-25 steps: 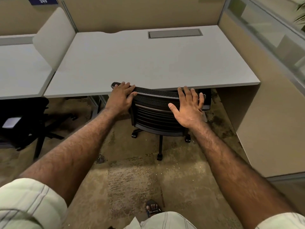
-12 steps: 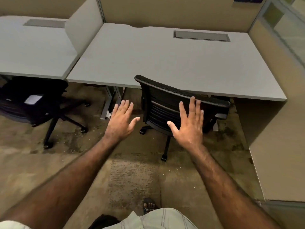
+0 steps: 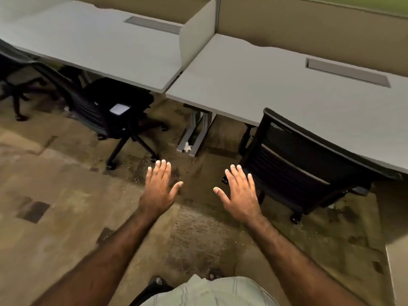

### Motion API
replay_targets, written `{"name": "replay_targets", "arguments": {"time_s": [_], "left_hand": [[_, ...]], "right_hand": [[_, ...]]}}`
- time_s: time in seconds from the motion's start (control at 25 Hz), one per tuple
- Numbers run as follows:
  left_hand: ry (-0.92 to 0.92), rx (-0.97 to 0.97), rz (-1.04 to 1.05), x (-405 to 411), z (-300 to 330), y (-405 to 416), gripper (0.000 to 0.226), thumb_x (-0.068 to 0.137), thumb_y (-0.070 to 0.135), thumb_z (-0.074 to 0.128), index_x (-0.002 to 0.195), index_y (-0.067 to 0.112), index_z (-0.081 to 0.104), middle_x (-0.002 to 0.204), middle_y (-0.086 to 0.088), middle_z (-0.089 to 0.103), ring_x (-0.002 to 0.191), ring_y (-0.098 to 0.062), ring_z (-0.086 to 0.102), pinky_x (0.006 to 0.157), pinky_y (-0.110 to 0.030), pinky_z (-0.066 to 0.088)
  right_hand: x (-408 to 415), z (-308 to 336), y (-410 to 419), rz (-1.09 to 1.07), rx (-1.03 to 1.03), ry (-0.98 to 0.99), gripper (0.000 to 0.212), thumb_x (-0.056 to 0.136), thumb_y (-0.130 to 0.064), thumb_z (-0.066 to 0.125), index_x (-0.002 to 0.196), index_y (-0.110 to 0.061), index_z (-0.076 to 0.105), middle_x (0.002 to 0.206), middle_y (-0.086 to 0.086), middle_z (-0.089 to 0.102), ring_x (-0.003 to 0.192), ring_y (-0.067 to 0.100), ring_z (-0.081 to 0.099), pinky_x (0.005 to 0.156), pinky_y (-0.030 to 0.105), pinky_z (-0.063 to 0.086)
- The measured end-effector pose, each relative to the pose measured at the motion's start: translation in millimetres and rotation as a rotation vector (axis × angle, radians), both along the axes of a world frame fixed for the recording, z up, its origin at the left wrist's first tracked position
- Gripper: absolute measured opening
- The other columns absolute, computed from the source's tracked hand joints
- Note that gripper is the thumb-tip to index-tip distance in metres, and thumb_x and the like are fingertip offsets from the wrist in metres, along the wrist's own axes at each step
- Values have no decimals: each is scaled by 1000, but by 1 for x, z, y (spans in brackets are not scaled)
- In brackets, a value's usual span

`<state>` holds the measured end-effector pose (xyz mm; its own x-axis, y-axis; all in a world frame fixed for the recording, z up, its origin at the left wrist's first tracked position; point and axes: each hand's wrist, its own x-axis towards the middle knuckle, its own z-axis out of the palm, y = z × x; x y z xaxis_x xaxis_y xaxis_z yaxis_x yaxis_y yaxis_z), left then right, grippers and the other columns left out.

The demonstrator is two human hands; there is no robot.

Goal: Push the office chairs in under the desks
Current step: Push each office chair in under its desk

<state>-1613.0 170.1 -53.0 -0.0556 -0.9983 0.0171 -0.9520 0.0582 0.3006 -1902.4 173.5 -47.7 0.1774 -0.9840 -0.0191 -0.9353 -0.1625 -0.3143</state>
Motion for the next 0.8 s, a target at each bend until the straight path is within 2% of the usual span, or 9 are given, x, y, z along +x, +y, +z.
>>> {"name": "replay_targets", "arguments": {"time_s": [0.04,0.2,0.28,0.36,0.48,0.68,0.8], "left_hand": [[2,-2,-7,2,1,3,83,107,57,47,166,2,25,176,-18,21,166,-30,9,135,-48,2],[16,-15,162,100,-1,39,84,107,58,45,167,3,23,177,-17,17,167,-30,8,136,-49,6],[7,-15,241,151,-3,62,83,107,56,47,167,2,24,176,-18,18,166,-31,8,136,-49,5],[16,5,259,168,-4,73,83,108,55,47,167,2,23,176,-18,18,166,-31,8,136,-48,3],[12,52,377,233,-13,106,85,108,59,39,168,4,15,178,-16,12,167,-29,3,135,-45,-2],[-4,72,450,284,-22,140,85,109,59,38,168,2,15,178,-17,11,167,-30,3,136,-47,-2],[14,79,526,322,-29,159,85,109,58,38,168,3,14,178,-17,8,167,-29,-1,134,-45,-8]], "right_hand": [[3,-4,-1,3,26,0,96,100,-83,15,172,-19,25,182,0,11,168,12,-7,136,47,-6],[112,-8,-12,172,83,19,96,100,-82,12,172,-19,24,182,1,10,168,13,-7,135,46,-7],[171,-9,-14,263,79,30,99,98,-84,9,172,-20,23,182,0,9,168,13,-7,135,47,-7],[194,-10,-15,295,81,24,98,98,-84,10,172,-21,22,182,-1,9,167,12,-7,136,49,-6],[272,-15,-9,413,82,46,94,100,-82,13,172,-22,24,182,-1,10,168,13,-5,136,50,-5],[348,-23,-6,569,79,112,85,107,-76,18,172,-22,23,182,1,9,168,15,-6,136,51,-6],[402,-25,-5,658,64,118,87,106,-76,15,171,-20,24,182,1,10,168,16,-5,135,49,-6]]}}
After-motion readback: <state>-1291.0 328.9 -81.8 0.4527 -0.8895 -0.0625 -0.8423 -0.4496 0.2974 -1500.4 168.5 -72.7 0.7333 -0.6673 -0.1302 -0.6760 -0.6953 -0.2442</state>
